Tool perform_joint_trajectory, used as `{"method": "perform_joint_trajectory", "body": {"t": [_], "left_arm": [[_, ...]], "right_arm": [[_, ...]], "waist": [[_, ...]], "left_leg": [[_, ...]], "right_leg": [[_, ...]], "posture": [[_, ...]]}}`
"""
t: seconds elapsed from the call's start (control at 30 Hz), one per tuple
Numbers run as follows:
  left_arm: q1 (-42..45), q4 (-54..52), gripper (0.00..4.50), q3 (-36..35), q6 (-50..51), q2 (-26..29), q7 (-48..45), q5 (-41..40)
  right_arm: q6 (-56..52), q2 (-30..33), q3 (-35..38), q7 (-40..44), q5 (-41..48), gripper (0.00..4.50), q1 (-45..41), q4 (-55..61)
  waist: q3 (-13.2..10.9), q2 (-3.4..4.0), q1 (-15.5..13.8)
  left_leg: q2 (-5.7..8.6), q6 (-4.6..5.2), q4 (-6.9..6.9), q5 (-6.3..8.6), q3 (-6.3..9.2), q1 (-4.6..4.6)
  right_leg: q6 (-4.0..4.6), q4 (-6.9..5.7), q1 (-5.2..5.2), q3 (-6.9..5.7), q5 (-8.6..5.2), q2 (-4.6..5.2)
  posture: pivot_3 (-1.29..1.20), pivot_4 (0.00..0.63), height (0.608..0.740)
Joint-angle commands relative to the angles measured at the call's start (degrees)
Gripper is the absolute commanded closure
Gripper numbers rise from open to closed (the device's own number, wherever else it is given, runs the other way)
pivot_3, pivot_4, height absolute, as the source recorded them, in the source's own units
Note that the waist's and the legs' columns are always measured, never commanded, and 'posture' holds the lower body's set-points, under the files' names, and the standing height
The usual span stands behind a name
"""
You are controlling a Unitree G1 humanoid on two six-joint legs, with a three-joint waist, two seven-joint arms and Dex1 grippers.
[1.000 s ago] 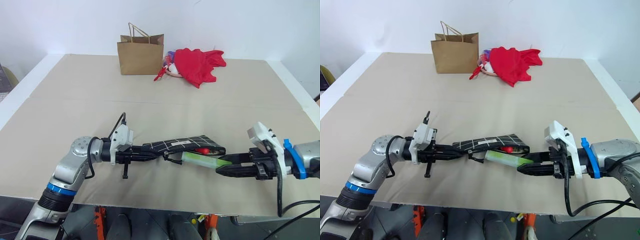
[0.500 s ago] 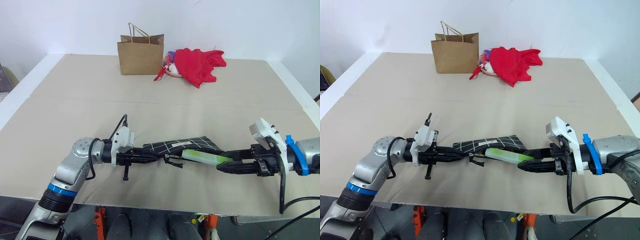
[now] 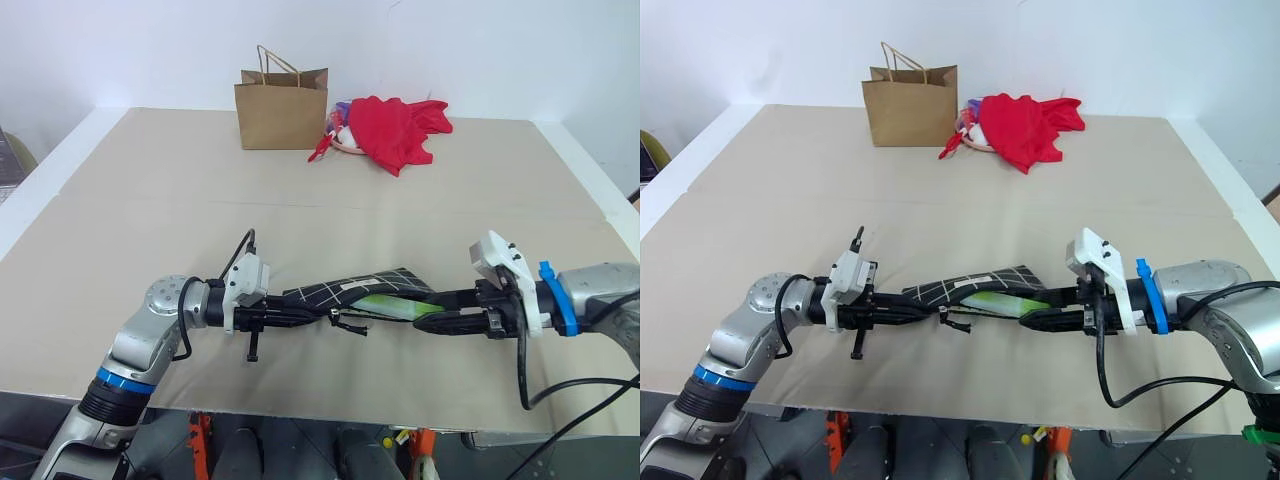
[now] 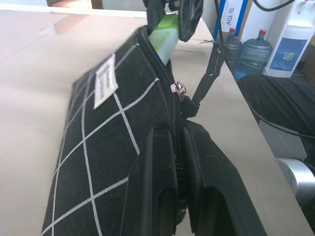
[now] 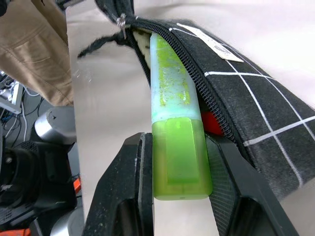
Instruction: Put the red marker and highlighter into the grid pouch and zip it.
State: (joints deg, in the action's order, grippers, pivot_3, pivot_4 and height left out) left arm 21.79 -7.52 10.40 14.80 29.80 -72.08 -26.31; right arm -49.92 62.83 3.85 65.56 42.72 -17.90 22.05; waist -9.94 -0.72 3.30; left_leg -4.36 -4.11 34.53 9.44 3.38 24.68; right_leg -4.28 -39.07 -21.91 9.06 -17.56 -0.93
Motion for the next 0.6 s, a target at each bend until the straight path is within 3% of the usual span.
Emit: {"method": "perform_joint_trajectory", "body": {"t": [0.03, 0.23, 0.4, 0.6], "left_arm": [[-0.15, -2.27, 4.5, -0.55, -0.81, -0.14, 0.2, -0.64], [-0.29, -2.53, 4.5, -0.62, -0.62, -0.1, 0.56, -0.88], [-0.06, -1.81, 4.5, -0.9, -0.79, 0.03, 0.33, -0.97], [1.07, -0.45, 4.5, -1.2, -0.95, 0.04, 0.03, -0.79]], "right_arm": [[-0.78, -0.9, -0.51, -1.13, -0.09, 2.93, -2.25, 0.43], [0.55, -0.53, 0.42, 1.22, 0.39, 0.19, -2.37, 2.13], [14.27, -0.73, 3.98, 9.43, -2.18, 0.06, 4.88, 5.82], [34.61, -9.58, 3.28, 10.77, -8.81, 0.06, 7.75, 6.7]], "waist": [[0.0, 0.0, 0.0], [0.0, 0.0, -0.03], [0.0, 0.0, -0.46], [0.0, 0.0, -0.44]], "left_leg": [[0.0, 0.0, 0.0, 0.0, 0.0, 0.0], [0.0, 0.0, 0.0, 0.0, 0.0, 0.0], [0.0, 0.01, -0.02, 0.01, 0.0, 0.02], [0.0, 0.0, 0.01, 0.0, 0.02, -0.01]], "right_leg": [[0.0, 0.0, 0.0, 0.0, 0.0, 0.0], [0.0, 0.0, 0.0, 0.01, 0.0, 0.0], [-0.02, 0.0, 0.0, -0.01, -0.04, 0.0], [-0.02, -0.01, 0.02, -0.04, -0.02, 0.0]], "posture": [[0.0, 0.15, 0.74], [0.0, 0.15, 0.74], [0.0, 0.15, 0.74], [0.0, 0.15, 0.74]]}}
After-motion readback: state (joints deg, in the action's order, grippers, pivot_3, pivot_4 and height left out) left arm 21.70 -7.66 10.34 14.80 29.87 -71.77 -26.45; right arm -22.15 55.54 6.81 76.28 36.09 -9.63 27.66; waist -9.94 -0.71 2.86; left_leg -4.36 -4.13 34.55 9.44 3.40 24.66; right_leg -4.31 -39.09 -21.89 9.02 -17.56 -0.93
